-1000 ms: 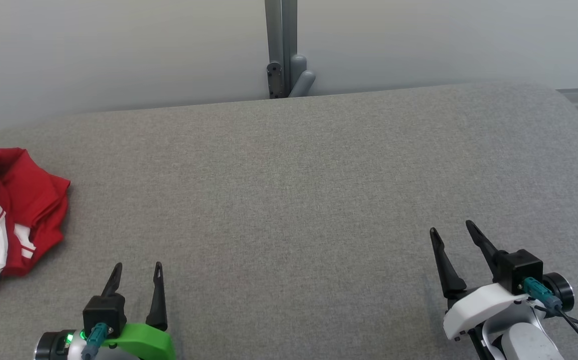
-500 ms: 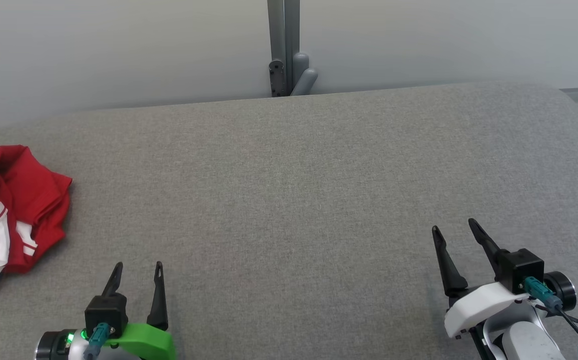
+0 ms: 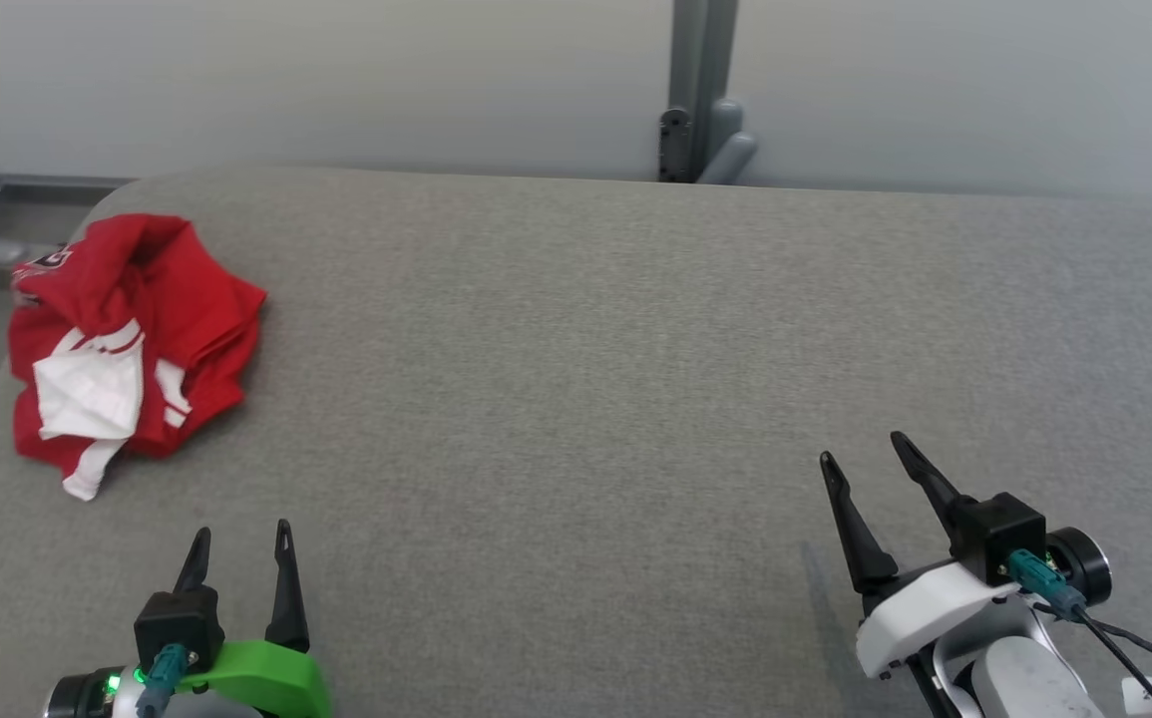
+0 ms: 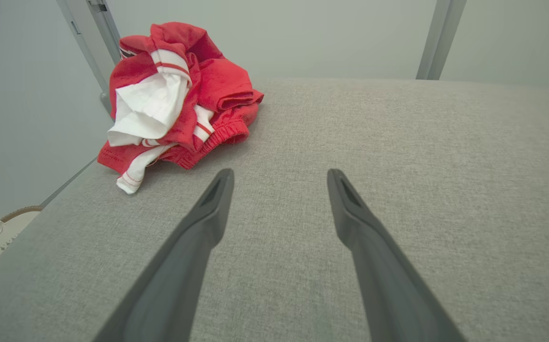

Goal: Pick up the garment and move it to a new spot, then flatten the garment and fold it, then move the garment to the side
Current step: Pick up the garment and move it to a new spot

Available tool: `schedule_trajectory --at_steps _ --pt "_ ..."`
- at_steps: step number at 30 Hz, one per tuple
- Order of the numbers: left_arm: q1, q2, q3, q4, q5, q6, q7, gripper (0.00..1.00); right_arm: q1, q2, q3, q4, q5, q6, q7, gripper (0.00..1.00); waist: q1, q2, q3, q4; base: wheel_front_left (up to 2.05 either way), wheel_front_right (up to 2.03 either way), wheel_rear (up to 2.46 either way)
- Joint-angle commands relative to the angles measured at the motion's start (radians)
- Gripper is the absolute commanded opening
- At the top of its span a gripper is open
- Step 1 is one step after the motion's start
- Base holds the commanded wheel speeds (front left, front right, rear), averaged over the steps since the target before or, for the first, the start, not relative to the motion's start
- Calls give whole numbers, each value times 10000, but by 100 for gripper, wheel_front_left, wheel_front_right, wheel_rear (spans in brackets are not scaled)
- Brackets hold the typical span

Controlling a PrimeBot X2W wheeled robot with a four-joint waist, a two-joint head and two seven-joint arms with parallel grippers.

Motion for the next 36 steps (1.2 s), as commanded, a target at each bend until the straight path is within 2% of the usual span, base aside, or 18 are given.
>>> schedule_trajectory --at_steps 1,7,14,21,31,36 --pt "-6 20 54 17 -45 12 -7 100 -133 -37 61 35 56 1 -30 100 0 0 132 1294 0 0 0" --pt "192 2 438 74 -186 9 -7 100 -465 0 607 310 132 1 -30 100 0 0 186 2625 0 0 0" --pt "285 -17 700 140 -384 -184 -7 100 -700 11 812 447 174 -1 -30 100 0 0 321 3425 0 0 0" --pt "239 -28 788 194 -744 -292 -7 100 -790 -147 959 563 312 -1 -30 100 0 0 478 3275 0 0 0" --pt "-130 -17 586 133 -1056 -161 -7 100 -853 -146 531 1109 -94 -3 -30 100 0 0 681 2804 0 0 0" --pt "-555 -14 852 40 -938 -354 -7 100 -1004 -101 336 1220 -168 -3 -30 100 0 0 914 2648 0 0 0"
